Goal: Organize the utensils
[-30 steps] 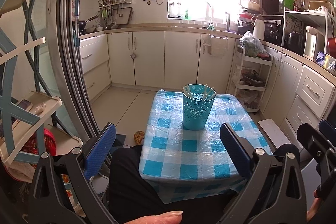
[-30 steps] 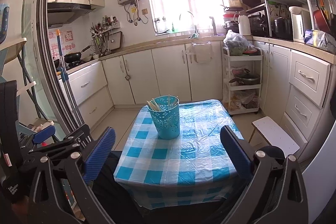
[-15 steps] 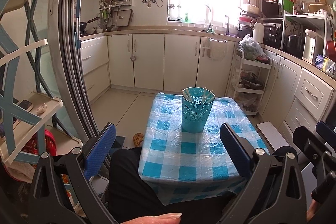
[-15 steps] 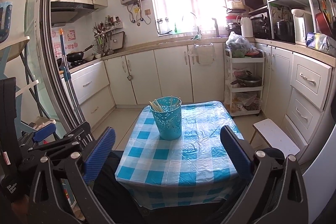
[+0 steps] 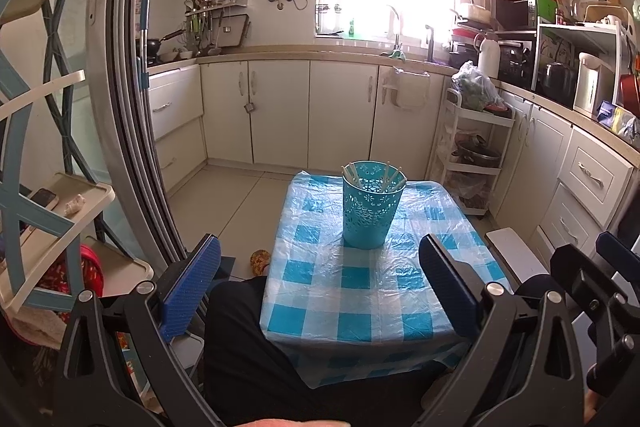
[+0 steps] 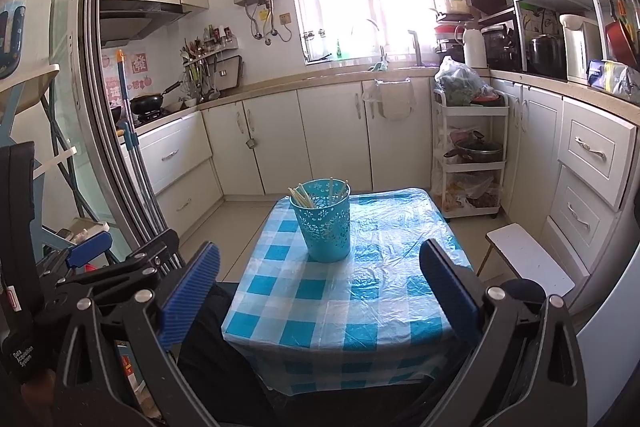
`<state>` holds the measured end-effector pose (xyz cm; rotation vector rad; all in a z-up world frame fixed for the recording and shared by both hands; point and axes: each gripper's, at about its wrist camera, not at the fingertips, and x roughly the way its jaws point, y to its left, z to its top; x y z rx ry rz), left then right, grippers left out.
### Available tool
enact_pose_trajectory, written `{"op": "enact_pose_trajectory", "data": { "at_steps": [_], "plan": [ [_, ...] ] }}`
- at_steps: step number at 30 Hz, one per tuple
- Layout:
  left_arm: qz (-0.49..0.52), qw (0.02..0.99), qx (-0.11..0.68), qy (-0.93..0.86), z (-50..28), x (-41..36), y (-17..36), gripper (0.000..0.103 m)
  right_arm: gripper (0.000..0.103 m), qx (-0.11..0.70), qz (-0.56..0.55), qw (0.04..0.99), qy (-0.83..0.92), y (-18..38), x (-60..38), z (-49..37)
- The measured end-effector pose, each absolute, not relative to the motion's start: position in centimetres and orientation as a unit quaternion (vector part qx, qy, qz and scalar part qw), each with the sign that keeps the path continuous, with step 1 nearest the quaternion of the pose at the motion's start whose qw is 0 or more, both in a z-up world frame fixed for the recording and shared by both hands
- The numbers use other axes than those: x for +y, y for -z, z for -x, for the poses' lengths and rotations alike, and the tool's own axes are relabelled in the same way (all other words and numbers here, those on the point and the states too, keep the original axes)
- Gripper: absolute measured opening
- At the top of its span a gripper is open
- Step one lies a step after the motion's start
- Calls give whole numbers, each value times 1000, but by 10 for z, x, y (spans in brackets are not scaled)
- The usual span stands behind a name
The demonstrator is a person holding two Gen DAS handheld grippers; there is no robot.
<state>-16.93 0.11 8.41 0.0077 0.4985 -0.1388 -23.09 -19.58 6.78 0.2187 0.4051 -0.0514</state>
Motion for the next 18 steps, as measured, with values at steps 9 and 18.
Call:
{"op": "enact_pose_trajectory", "data": {
  "at_steps": [9, 18],
  "plan": [
    [-8, 965, 250, 78, 161, -1, -72, 95, 96, 212, -111, 971, 24, -63, -196, 224],
    [-14, 950, 304, 73, 129, -8, -43, 95, 96, 250, -129, 959, 36, -39, -213, 191]
  ]
}}
